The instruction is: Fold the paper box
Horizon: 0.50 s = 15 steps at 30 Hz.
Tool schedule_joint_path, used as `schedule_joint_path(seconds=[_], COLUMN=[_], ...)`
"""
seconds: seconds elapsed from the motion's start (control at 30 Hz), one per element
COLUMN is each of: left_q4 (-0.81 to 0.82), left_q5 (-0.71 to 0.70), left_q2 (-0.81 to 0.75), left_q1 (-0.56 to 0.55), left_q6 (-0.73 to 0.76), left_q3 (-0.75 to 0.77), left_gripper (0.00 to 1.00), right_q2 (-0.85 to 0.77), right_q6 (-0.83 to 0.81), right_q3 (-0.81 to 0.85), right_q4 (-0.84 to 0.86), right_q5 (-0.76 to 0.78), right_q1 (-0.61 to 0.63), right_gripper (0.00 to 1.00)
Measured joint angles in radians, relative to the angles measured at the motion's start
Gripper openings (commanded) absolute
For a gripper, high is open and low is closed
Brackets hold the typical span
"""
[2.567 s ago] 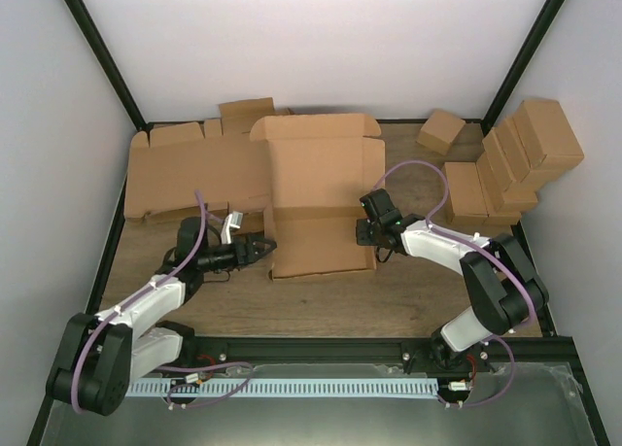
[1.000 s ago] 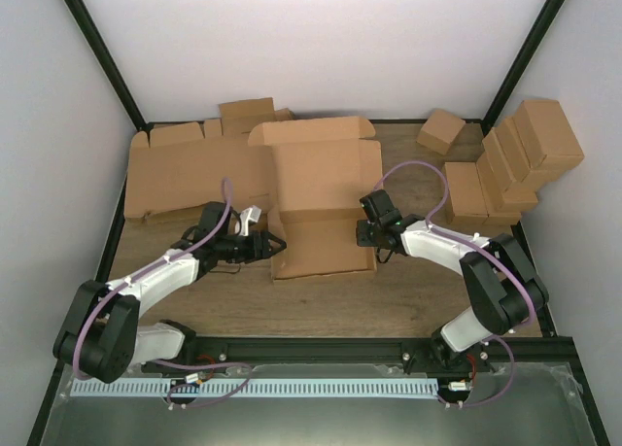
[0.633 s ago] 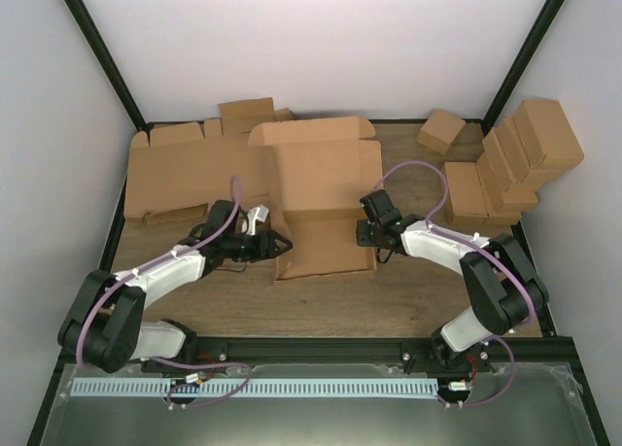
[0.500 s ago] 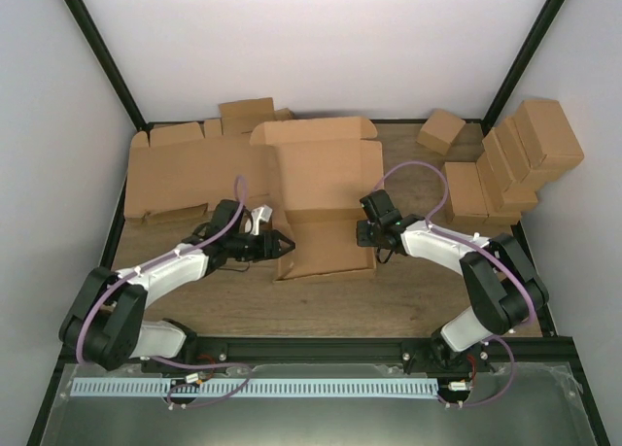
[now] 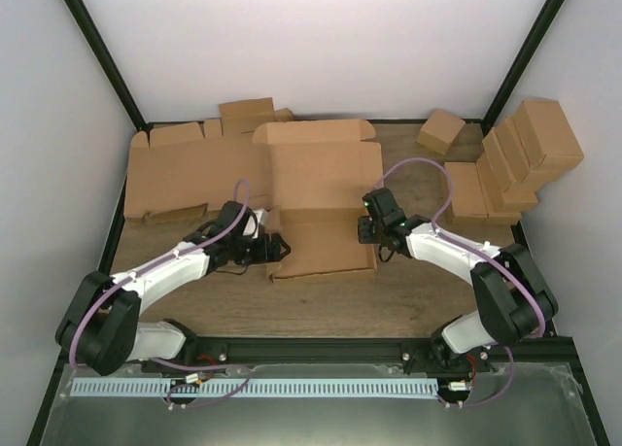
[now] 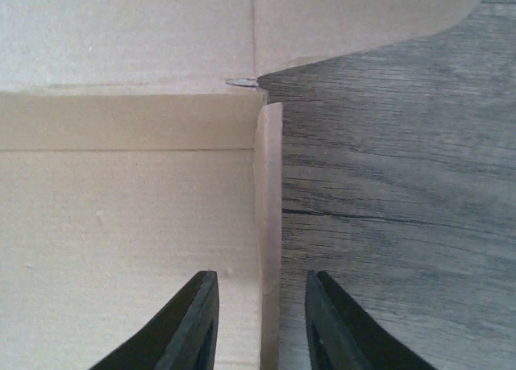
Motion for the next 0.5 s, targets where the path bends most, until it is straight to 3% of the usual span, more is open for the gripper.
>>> schedule_joint_path(seconds=[0.2,0.43,0.5], left_q4=[-0.098,-0.074,-0.062], left_q5=[-0.125,-0.176,-0.176], left_q2=[-0.017,-0.105,-0.106], left_q1=[0.003,0.006,0.006], left_q6=[-0.023,-0.088,-0.095], left_q3=[-0.062,-0.159,-0.163], left_gripper=[0.95,0.95,0.95], right_q2=[0.000,0.000,-0.005], right_q6=[-0.002,0.014,0.023], right_q3=[-0.031,-0.053,-0.060], right_q4=[0.007,0.014,0.014], right_q5=[-0.018,-0.023,-0.005], right_q1=[-0.002,-0.009,-0.008], right_gripper=[0.39,0.05,0.01])
